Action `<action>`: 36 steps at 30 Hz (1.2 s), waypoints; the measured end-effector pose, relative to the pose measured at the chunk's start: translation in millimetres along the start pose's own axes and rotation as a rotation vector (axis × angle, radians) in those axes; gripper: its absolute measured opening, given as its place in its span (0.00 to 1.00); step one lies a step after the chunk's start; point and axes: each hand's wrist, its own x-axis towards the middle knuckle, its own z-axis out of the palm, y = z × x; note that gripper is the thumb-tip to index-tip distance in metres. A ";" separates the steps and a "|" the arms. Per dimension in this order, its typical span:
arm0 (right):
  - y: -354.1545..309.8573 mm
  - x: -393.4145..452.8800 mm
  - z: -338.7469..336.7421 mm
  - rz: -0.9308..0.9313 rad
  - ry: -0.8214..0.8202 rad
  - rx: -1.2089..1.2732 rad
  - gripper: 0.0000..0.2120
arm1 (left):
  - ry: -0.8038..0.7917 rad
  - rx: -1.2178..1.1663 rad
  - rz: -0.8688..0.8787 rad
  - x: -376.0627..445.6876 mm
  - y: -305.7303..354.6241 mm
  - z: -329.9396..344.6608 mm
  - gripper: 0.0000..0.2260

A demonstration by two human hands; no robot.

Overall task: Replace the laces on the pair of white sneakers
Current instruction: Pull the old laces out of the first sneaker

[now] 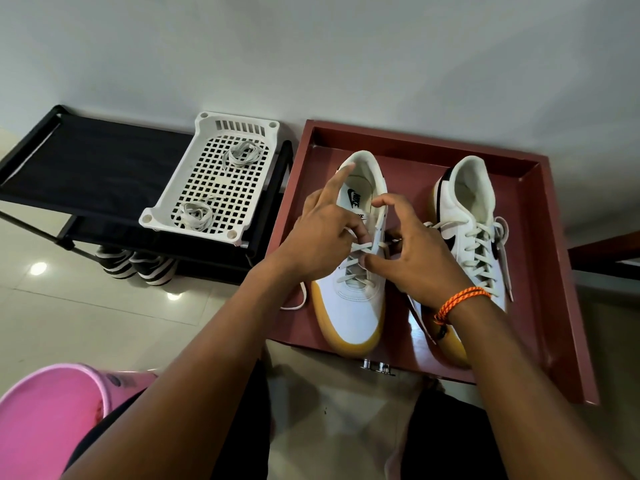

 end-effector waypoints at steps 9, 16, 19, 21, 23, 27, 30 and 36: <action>2.2 0.6 -2.3 0.008 -0.009 -0.004 0.36 | 0.106 -0.282 -0.013 6.9 -14.6 8.7 0.24; 4.3 1.6 0.5 -0.002 0.017 0.011 0.36 | 0.241 -0.233 0.043 6.5 -15.8 1.0 0.16; 4.3 1.5 1.5 -0.005 0.022 0.024 0.37 | 0.246 -0.147 0.048 1.6 -9.0 -0.1 0.10; 3.1 1.4 1.5 -0.014 0.021 0.030 0.37 | 0.176 0.022 0.072 -2.1 -6.1 5.2 0.12; 3.7 1.8 1.9 -0.022 0.025 0.015 0.37 | 0.122 0.115 0.081 -3.1 -5.3 12.5 0.09; 5.7 2.6 1.7 -0.016 0.014 0.019 0.37 | 0.132 0.124 0.081 -0.2 -6.8 21.1 0.04; 4.9 2.2 -0.5 -0.012 0.009 0.026 0.37 | 0.184 0.061 0.092 3.5 -7.2 14.6 0.06; 2.8 0.9 0.4 0.000 0.018 0.010 0.37 | 0.338 0.063 0.079 0.6 -7.4 -1.0 0.12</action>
